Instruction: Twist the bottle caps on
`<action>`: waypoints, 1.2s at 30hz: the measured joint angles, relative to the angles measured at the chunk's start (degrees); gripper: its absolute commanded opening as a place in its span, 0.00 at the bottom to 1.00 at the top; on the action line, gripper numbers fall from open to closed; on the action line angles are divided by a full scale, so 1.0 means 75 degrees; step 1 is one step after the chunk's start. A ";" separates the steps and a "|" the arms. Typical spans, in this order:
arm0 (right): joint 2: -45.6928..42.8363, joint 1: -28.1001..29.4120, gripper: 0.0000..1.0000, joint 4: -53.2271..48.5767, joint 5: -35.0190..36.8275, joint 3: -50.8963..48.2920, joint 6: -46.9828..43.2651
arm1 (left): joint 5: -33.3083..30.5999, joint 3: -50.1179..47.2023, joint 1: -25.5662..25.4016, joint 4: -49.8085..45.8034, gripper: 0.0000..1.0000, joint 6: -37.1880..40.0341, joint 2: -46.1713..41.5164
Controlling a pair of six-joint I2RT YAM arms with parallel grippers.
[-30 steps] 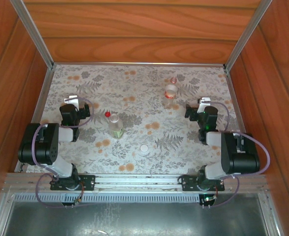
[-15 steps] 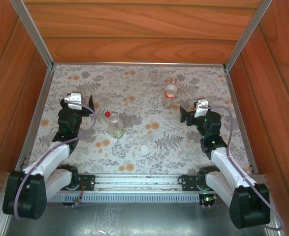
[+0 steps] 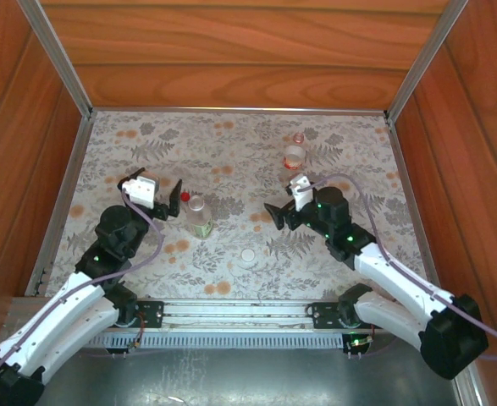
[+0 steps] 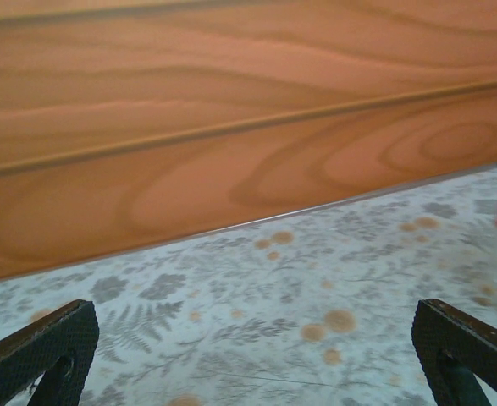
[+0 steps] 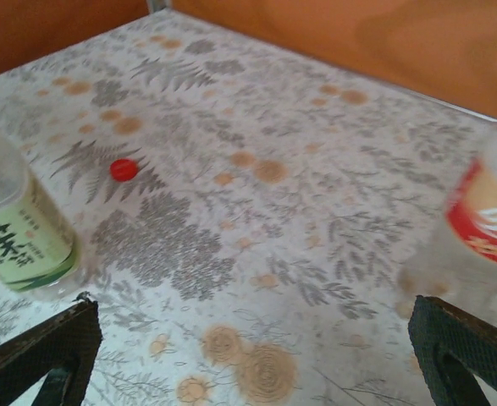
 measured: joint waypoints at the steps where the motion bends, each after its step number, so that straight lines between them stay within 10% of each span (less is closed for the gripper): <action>1: 0.0210 0.0143 1.00 -0.0009 0.0012 0.0085 -0.0067 | -0.0146 0.0099 -0.0321 -0.0149 1.00 0.0035 -0.0044; 10: 0.1387 0.0935 1.00 0.0020 0.0020 0.0641 -0.0548 | -0.1233 0.0498 -0.2518 -0.0638 1.00 0.0391 0.0982; 36: 0.1781 0.1070 1.00 0.0242 -0.0233 0.0877 -0.0717 | 0.0154 -0.1792 -0.1489 0.2174 1.00 -0.0927 0.2416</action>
